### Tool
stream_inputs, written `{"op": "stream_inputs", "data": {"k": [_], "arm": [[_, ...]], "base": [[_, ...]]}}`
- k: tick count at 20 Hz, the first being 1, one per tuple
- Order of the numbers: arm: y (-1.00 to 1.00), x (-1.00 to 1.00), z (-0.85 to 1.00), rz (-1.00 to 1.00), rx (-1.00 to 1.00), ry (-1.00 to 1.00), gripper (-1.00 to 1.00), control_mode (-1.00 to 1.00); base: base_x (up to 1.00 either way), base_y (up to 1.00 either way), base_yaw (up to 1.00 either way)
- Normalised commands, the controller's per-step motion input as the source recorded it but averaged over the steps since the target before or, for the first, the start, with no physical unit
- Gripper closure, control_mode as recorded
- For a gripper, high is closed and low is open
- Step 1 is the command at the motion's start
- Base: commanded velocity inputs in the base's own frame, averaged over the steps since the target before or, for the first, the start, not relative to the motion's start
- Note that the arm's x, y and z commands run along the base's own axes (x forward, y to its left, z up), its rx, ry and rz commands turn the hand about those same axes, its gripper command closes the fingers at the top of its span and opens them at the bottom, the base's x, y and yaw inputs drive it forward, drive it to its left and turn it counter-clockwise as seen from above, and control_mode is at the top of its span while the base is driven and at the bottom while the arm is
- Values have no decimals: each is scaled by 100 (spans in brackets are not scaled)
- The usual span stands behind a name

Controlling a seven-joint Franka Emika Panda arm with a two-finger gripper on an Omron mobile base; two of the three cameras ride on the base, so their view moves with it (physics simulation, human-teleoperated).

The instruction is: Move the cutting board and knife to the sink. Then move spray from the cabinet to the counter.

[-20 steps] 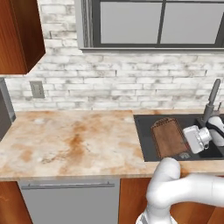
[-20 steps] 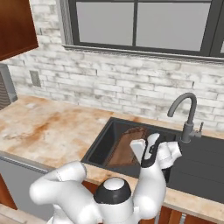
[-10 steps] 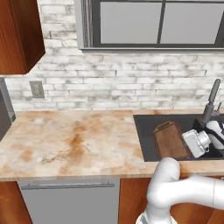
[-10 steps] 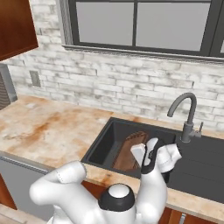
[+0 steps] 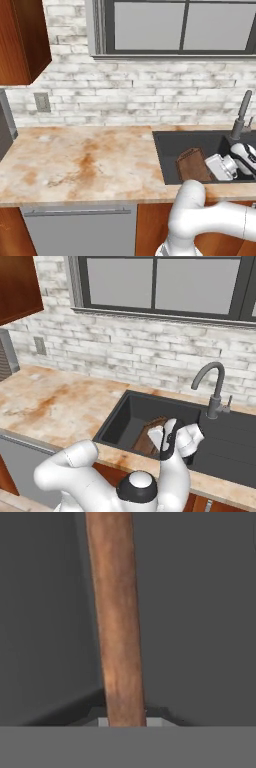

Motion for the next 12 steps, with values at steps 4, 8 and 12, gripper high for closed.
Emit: {"op": "stream_inputs", "data": {"k": [4,8,12], "arm": [[0,6,-23,10,-6,0,100,-100],[0,6,-26,10,-7,0,100,-100],[0,2,-28,9,-5,2,100,-100]], "base": [[0,0,0],[0,0,0],[0,0,0]]}}
